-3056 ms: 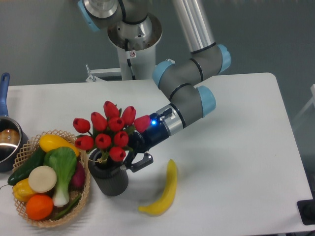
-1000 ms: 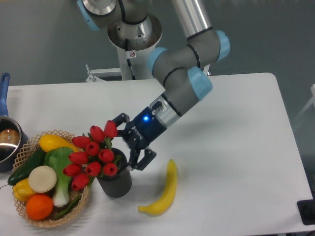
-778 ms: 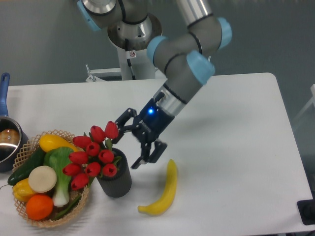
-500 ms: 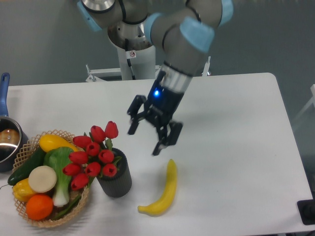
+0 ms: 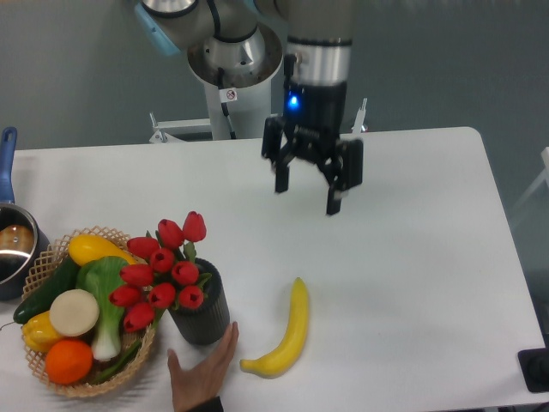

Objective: Insert the flowers into the vase

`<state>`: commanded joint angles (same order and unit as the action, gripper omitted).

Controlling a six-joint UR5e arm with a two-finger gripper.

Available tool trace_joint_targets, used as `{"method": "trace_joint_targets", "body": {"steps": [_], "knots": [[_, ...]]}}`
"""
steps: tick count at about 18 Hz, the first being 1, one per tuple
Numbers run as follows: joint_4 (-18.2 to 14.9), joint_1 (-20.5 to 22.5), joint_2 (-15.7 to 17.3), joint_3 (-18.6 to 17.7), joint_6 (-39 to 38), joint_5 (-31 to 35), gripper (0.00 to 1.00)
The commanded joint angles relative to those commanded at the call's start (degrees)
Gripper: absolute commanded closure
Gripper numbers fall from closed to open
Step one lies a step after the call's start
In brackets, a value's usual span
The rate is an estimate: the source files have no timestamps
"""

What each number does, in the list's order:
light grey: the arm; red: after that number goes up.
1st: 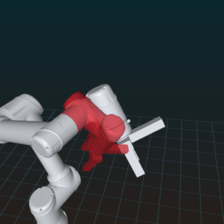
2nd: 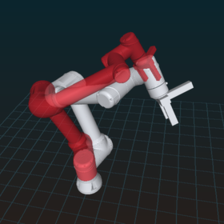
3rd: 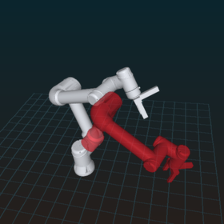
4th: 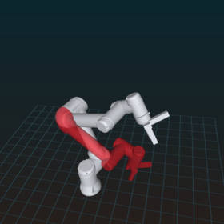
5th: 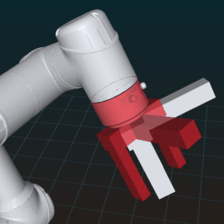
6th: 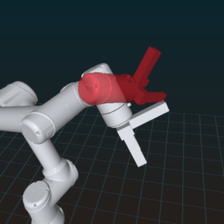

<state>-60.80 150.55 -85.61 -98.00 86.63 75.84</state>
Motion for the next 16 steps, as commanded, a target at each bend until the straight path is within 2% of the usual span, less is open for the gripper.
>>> {"method": "trace_joint_targets", "body": {"steps": [7, 16], "knots": [[-12.7, 6.9, 4.5, 0.5, 13.5, -0.4, 0.0], [-12.7, 8.2, 4.6, 0.3, 14.9, -2.5, 0.0]]}}
